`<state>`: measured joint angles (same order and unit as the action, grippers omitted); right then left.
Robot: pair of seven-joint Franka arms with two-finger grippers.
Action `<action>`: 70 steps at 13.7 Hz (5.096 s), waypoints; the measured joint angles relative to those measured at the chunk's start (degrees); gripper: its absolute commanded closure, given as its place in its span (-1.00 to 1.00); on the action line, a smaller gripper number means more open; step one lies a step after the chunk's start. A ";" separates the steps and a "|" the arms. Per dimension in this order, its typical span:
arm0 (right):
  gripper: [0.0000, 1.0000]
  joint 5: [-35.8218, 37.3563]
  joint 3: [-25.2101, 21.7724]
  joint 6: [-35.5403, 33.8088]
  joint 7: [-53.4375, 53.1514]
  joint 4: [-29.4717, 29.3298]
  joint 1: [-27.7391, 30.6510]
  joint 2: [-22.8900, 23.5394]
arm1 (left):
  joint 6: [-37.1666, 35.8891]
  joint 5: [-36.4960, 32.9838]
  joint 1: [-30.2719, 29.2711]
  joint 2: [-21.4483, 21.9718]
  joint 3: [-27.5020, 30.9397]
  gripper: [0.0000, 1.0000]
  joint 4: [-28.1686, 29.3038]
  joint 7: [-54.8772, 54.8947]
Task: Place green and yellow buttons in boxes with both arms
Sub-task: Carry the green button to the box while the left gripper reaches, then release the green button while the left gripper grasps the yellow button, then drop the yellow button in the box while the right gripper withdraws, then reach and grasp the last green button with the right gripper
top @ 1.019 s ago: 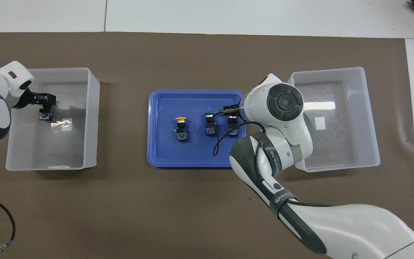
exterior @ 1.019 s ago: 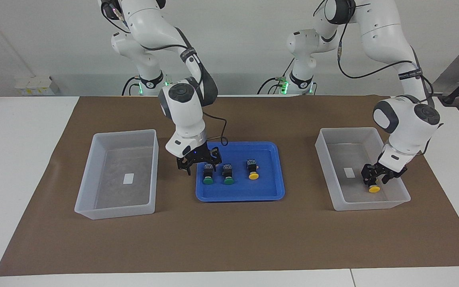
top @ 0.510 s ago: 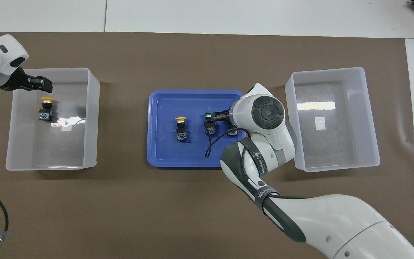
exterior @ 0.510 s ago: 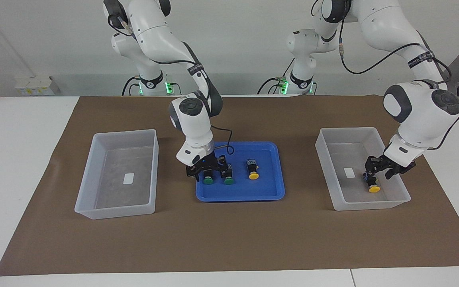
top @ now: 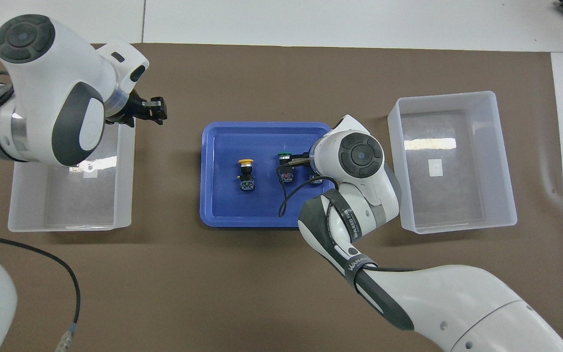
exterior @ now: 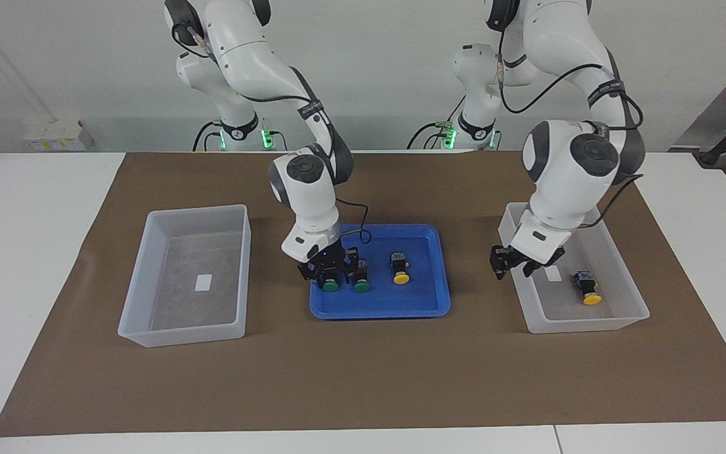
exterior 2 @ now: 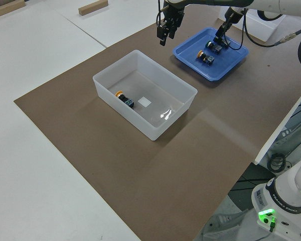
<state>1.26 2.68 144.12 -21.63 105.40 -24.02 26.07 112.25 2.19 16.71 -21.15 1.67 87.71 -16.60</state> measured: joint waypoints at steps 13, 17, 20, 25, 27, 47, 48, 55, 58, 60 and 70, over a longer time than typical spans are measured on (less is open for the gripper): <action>1.00 0.32 -1.04 -10.66 3.17 -0.60 9.09 -11.38 | 22.98 1.63 13.72 -0.83 -0.17 -0.25 15.92 -12.90; 1.00 0.36 -1.07 -15.49 10.93 -0.36 15.80 -13.72 | 26.65 1.64 16.53 -0.85 -0.16 -0.21 18.19 -16.28; 1.00 0.35 -1.08 -15.87 17.09 1.18 20.72 -13.78 | 27.57 1.64 16.86 -0.85 -0.15 -0.15 19.24 -17.35; 1.00 0.35 -1.06 -10.33 20.82 5.82 24.94 -12.89 | 30.61 1.65 16.87 -0.86 -0.08 0.08 21.70 -18.65; 1.00 0.35 -1.06 -7.23 20.86 6.40 25.66 -10.85 | 31.21 1.65 16.87 -0.86 -0.08 0.27 22.28 -19.74; -1.00 0.19 0.50 -29.39 18.28 -2.02 26.44 -22.56 | 5.58 1.57 2.07 2.16 1.96 1.00 3.31 -14.33; -1.00 0.16 0.90 -31.36 18.13 -3.72 26.43 -22.80 | 4.13 1.56 -0.25 2.31 2.02 1.00 2.38 -11.10; -1.00 0.12 1.24 -40.52 17.92 -9.53 26.52 -23.84 | 4.27 1.58 -12.01 2.27 2.03 1.00 4.16 10.66; -1.00 -0.03 1.66 -38.84 17.15 -9.36 24.68 -23.52 | 10.06 1.58 -13.23 2.55 1.99 1.00 8.87 13.83; -1.00 -0.03 1.92 -36.03 14.31 -9.12 21.28 -22.46 | 14.14 1.58 -13.25 2.58 1.87 1.00 12.36 15.07; -1.00 0.41 2.18 -15.87 0.75 -7.73 4.65 -9.06 | 20.32 1.58 -14.28 1.19 1.62 -0.10 15.91 17.00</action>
<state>1.67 4.87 128.24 -20.88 97.67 -19.37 17.01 132.57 3.77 2.43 -19.96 3.29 103.63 0.40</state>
